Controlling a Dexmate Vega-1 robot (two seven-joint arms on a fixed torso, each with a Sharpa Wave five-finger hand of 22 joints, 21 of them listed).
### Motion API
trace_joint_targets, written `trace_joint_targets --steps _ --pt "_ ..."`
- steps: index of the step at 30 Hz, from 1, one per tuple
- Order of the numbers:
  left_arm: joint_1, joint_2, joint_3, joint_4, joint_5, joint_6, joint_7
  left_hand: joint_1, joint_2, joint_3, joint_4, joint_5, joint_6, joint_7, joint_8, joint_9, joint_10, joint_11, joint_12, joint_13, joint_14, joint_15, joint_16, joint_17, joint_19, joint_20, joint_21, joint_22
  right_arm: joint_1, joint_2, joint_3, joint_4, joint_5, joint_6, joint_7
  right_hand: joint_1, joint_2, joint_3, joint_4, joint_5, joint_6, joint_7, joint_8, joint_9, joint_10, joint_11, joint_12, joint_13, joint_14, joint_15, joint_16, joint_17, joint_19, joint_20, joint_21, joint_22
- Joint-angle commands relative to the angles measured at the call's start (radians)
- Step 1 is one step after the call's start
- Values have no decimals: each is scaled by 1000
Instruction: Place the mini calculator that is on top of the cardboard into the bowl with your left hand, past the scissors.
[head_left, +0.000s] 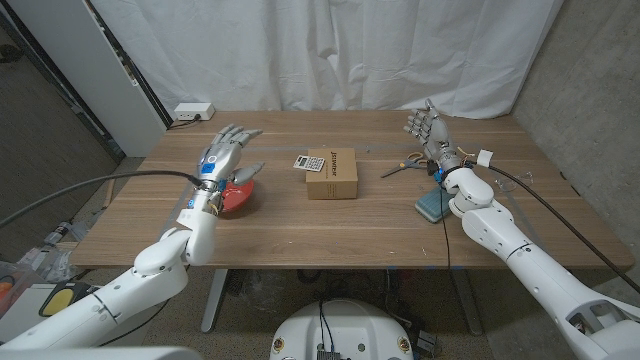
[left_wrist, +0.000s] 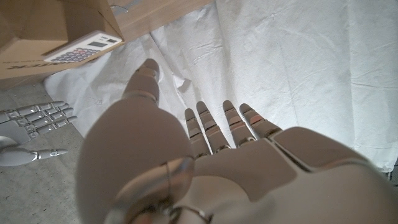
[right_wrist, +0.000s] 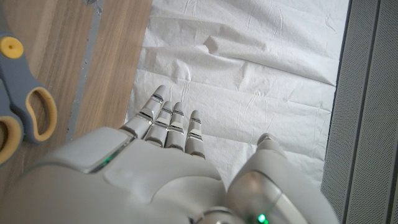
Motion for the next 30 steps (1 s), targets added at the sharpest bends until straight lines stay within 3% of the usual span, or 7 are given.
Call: trace_joint_targets --steps 1,10,20,30 --pt "-28 27 35 1 79 54 -16 9 -1 -8 7 -8 12 11 1 2 17 -2 1 2 20 -161 5 3 25 -80 4 2 9 7 2 -1 4 -3 -4 0 9 1 -5 -2 6 -1 7 4 7 -2 6 4 10 4 9 2 6 -32 -2 5" --pt "-61 44 84 1 174 105 -58 17 4 -9 8 -13 12 20 -4 1 20 -1 -3 2 33 -167 4 3 43 -87 7 2 -34 -69 36 -101 -23 -38 -46 -3 9 -1 -5 -2 5 -1 5 4 9 -1 5 4 10 8 7 2 8 -30 -5 6" --pt "-114 46 134 39 224 100 -102 26 11 -9 10 -18 15 22 -6 2 26 -1 -6 2 39 -167 1 4 54 -96 7 2 -58 -86 60 -133 -10 -76 -84 -8 8 -4 -3 -3 6 -2 4 4 12 2 5 5 15 8 8 3 10 -27 -8 6" --pt "-169 33 183 78 225 35 -133 28 14 -14 14 -25 -25 54 -26 3 0 -1 -18 2 35 -167 -6 5 80 -101 12 2 -64 -88 69 -147 -18 -75 -102 -13 8 -6 -2 -3 7 -2 3 4 15 0 4 5 16 12 7 4 13 -25 -12 6"
